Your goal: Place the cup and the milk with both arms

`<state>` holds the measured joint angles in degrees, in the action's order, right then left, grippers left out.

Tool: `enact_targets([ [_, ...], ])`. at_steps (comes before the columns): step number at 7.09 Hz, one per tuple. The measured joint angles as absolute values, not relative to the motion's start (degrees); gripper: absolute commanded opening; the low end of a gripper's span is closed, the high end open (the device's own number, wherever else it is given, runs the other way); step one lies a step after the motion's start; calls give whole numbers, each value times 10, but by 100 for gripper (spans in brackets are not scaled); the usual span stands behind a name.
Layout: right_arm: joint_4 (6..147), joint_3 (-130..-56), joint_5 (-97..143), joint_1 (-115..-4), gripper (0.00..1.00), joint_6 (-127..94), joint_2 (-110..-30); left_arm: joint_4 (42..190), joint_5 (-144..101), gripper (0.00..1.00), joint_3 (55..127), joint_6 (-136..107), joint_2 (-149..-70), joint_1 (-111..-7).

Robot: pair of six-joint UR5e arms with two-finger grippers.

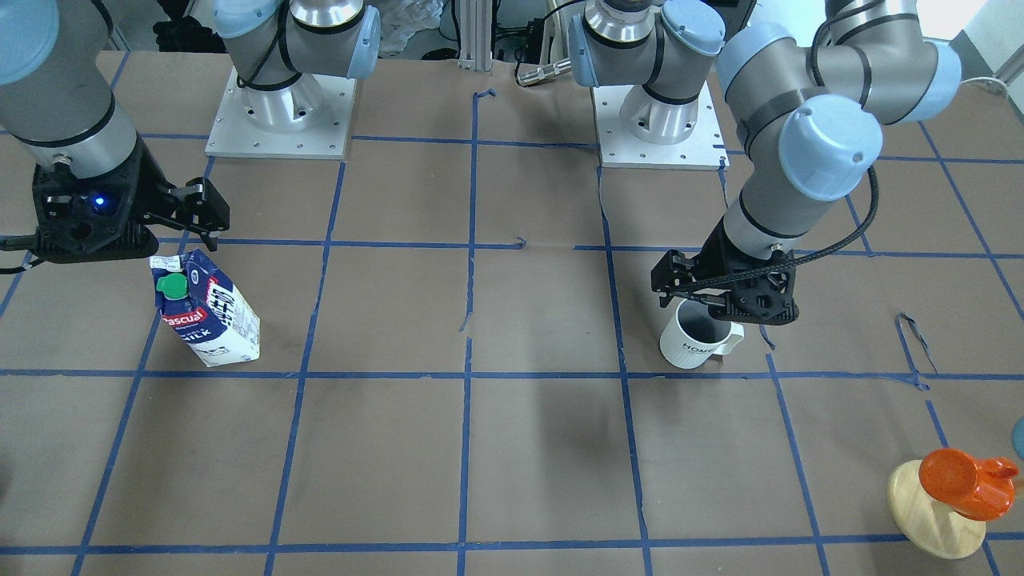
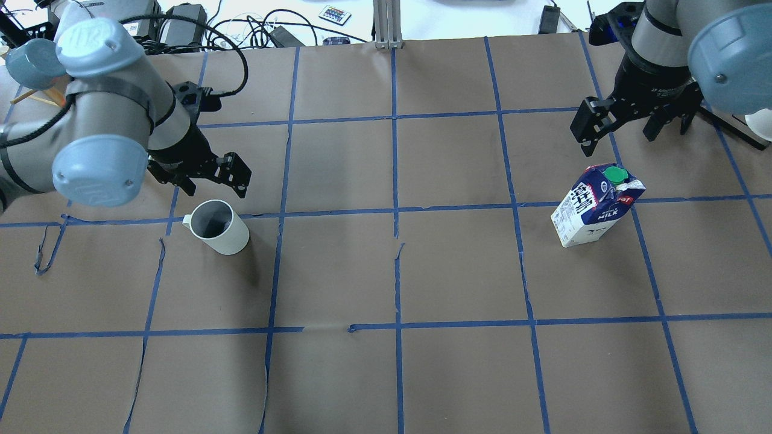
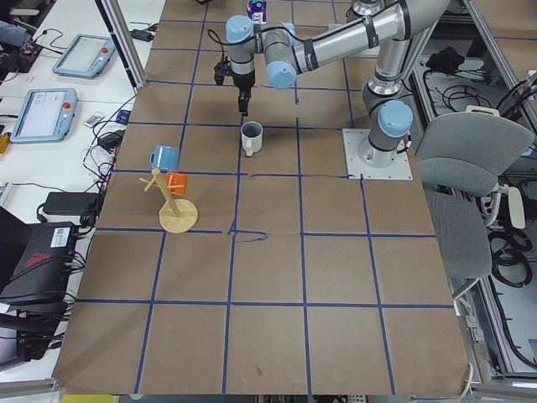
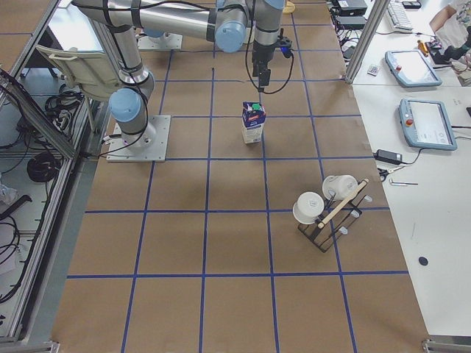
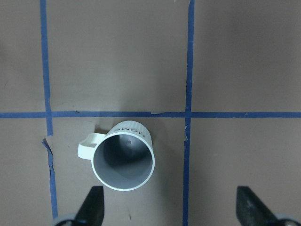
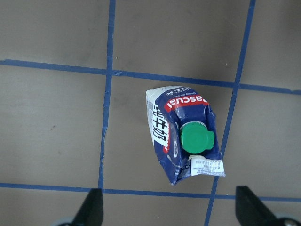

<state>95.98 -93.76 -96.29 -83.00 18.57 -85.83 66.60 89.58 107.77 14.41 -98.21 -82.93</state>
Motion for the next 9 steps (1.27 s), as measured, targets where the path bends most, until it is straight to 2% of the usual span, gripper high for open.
enact_targets([
  [2, 998, -979, -965, -810, 100, 247, -852, 638, 913, 63, 1102, 213, -1008, -823],
  [3, 1023, -1006, -962, -788, 100, 278, -851, 635, 918, 1, 1104, 228, -1021, -823],
  [5, 1061, -1038, -961, -767, 100, 291, -851, 633, 921, 0, 1102, 234, -1034, -823],
  [9, 1065, -1042, -921, -767, 100, 222, -852, 637, 921, 0, 1088, 190, -1033, -830],
])
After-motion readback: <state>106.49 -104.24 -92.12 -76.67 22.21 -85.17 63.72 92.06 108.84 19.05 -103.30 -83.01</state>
